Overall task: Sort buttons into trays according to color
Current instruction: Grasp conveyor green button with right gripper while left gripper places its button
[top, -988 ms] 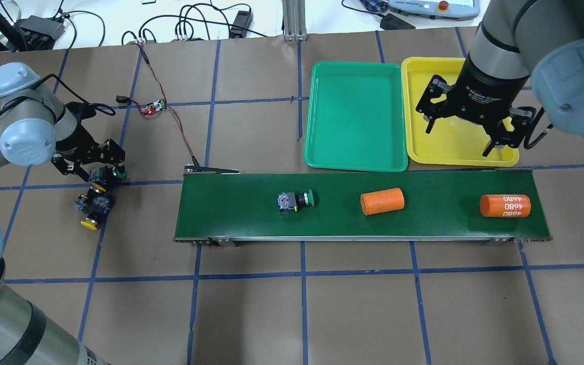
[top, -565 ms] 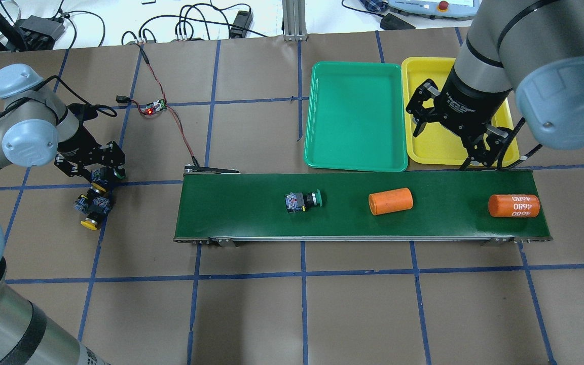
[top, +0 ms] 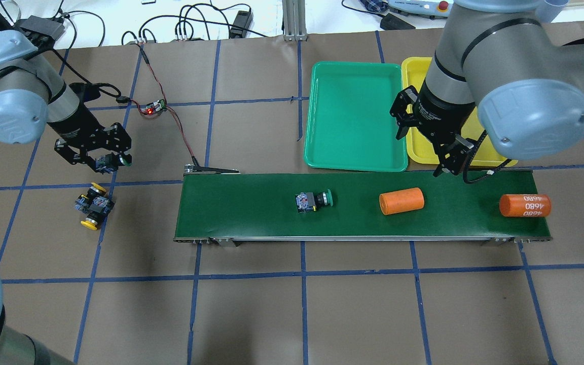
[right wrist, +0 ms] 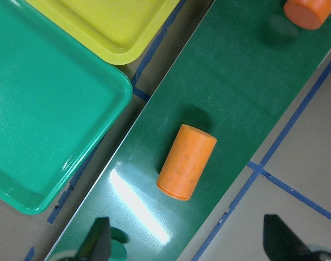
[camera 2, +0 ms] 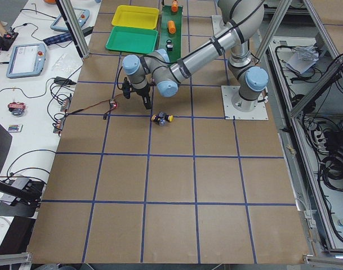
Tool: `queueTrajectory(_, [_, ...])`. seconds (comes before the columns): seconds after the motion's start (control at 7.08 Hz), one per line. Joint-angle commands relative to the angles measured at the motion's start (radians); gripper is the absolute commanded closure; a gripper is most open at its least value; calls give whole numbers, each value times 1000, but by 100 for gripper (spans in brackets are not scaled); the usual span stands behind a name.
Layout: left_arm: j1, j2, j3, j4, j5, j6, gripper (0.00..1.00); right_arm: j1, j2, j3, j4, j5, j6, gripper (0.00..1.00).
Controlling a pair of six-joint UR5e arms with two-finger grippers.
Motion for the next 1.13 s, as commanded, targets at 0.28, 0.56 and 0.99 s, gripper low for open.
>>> queueTrajectory(0.28, [-299,113,-14,-132,-65,-913,100,104,74,81,-192,-4,163,0])
queueTrajectory(0.56, [-393,89,-81,-48,-96,-1223,100,159,135,81,-261,-4,249,0])
queueTrajectory(0.99, [-438,82,-187,169,-91,-1546,93,187,203,83,-292,-1,266,0])
